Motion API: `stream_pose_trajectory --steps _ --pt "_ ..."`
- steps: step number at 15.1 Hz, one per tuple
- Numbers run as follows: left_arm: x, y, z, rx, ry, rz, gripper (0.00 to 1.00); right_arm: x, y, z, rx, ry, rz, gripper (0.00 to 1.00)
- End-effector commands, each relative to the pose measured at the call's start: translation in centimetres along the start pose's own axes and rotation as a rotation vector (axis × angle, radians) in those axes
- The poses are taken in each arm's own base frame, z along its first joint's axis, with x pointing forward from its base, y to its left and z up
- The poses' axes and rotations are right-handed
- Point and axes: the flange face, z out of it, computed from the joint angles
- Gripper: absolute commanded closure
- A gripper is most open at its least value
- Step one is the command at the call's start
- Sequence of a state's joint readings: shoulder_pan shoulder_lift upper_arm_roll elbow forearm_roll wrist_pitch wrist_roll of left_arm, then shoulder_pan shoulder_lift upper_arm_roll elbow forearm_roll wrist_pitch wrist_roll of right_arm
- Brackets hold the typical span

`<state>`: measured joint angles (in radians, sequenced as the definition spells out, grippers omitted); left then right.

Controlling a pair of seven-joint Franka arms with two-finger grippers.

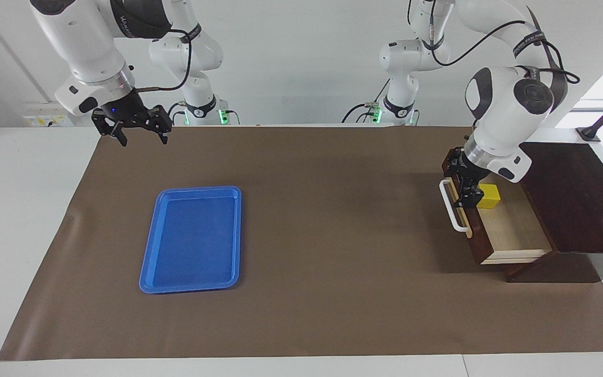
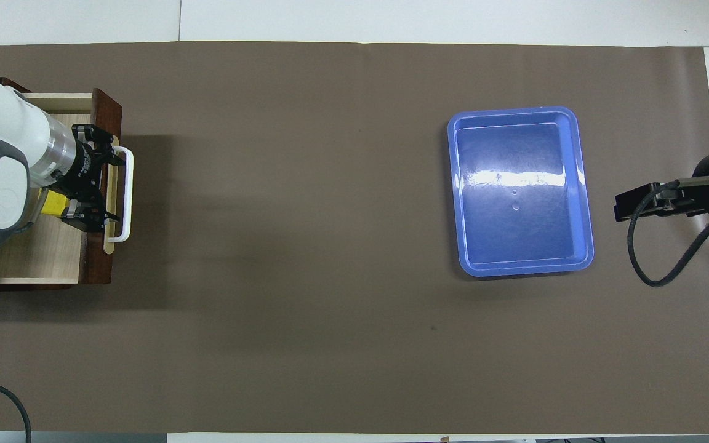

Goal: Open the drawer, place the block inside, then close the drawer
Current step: 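Push the drawer shut with the left gripper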

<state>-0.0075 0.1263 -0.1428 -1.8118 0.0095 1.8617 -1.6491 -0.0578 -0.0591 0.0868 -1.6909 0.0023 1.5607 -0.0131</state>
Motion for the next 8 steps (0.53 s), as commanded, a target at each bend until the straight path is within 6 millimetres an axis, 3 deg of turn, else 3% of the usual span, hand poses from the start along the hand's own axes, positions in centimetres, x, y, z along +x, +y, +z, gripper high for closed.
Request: stream_pose_trajectory --steps 1,3,8 --pt "1.4 -0.7 1.7 -0.016 0.018 -0.021 0.0 -0.3 -0.1 -0.1 0.017 -0.008 -0.012 0.0" --pt "4.9 -0.5 1.5 -0.02 0.013 -0.046 0.0 -0.3 -0.1 0.0 0.017 -0.008 -0.01 0.0" --pt "9.4 -0.6 1.4 -0.016 0.085 0.018 0.0 -0.3 -0.1 0.0 0.017 -0.01 -0.01 0.0"
